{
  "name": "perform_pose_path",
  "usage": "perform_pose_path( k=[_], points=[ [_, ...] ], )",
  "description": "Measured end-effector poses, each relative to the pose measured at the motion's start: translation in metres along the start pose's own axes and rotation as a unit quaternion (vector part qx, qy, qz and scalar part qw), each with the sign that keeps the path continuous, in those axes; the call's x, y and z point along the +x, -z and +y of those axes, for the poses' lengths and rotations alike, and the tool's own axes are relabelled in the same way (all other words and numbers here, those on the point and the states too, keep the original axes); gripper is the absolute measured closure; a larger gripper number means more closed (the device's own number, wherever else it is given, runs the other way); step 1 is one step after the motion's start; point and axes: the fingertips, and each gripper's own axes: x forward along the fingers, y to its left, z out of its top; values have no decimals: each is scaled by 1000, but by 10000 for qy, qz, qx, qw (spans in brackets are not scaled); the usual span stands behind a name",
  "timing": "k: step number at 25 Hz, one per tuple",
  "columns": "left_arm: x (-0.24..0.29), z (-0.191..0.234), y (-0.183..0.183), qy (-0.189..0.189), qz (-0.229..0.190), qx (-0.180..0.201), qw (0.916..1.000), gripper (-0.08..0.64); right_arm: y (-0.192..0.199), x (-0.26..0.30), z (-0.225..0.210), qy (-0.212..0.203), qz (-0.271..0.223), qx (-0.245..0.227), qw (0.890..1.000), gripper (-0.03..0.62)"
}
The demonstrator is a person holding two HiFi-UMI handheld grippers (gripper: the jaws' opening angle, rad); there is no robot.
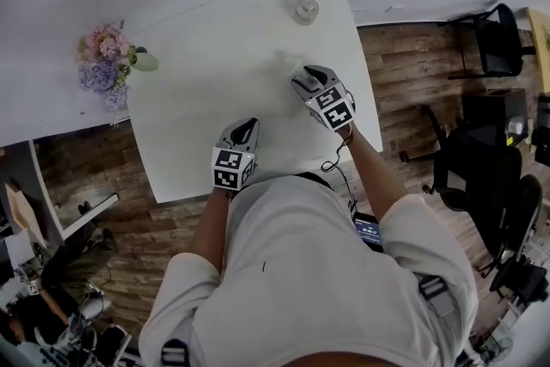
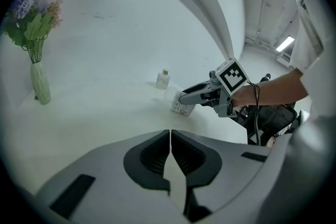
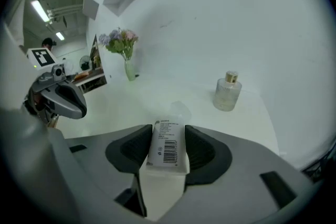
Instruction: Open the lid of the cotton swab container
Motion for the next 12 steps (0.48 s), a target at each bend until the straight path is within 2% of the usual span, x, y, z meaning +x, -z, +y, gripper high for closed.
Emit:
perform_pose_path(
  k=[2, 4, 8, 12],
  points=[
    [-1, 0, 0, 3, 7, 23, 10000, 534, -1, -6, -6, 210, -573, 260, 9978, 399],
    [0, -2, 0, 43, 25, 54, 10000, 534, 3, -14, -15, 531, -930, 432, 9933, 400],
    [5, -7, 3, 162, 144, 169, 9996, 534, 17, -29, -21, 1036, -1202, 625, 9853, 399],
    [13, -11, 5, 257, 264, 303, 9989, 534, 29, -42, -17, 1076, -1220, 731, 9840, 399]
  ],
)
